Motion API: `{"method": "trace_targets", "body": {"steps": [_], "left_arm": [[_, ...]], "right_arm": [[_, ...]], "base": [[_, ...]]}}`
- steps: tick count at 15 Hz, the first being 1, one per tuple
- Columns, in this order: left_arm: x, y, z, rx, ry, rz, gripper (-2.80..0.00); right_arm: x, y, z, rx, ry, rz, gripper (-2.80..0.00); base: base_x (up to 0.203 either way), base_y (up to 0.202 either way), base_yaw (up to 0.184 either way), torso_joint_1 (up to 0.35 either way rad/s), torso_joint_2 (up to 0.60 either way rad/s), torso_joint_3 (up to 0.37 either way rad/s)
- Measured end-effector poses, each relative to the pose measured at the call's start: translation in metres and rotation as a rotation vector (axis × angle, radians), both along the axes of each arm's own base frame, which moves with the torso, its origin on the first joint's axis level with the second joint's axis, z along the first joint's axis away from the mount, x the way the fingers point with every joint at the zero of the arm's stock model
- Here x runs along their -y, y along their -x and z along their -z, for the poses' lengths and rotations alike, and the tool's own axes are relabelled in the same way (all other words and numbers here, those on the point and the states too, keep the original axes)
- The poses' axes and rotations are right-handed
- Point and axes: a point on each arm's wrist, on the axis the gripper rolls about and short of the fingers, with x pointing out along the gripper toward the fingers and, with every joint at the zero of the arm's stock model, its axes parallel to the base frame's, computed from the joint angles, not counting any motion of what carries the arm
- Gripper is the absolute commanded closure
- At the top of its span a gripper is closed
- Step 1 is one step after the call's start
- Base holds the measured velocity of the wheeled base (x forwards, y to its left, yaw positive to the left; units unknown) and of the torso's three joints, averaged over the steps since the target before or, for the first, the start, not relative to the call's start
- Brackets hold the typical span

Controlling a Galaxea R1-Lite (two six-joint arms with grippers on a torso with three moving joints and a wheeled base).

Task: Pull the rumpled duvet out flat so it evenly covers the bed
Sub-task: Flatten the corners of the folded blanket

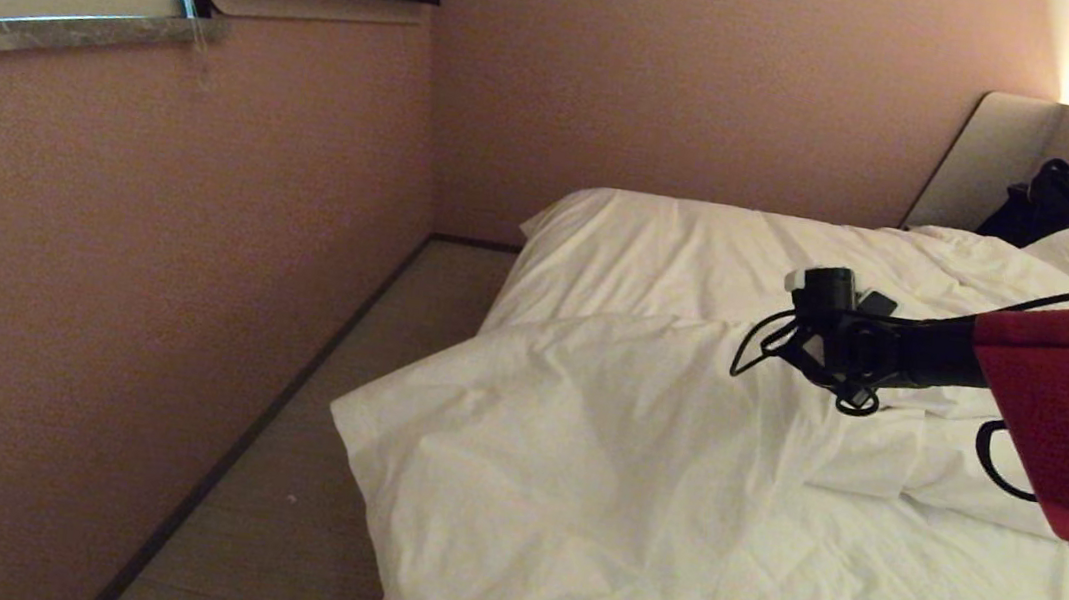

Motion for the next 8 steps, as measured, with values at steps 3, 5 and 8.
{"method": "trace_targets", "body": {"steps": [3,5,8], "left_arm": [[0.0,0.0,0.0,0.0,0.0,0.0,0.0],[0.0,0.0,0.0,0.0,0.0,0.0,0.0],[0.0,0.0,0.0,0.0,0.0,0.0,0.0]], "right_arm": [[0.0,-0.001,0.003,-0.007,-0.003,0.001,-2.8],[-0.001,-0.002,0.005,-0.007,-0.002,0.001,-2.8],[-0.003,-0.008,0.013,-0.01,0.007,0.003,-2.8]], "base": [[0.0,0.0,0.0,0.0,0.0,0.0],[0.0,0.0,0.0,0.0,0.0,0.0],[0.0,0.0,0.0,0.0,0.0,0.0]]}}
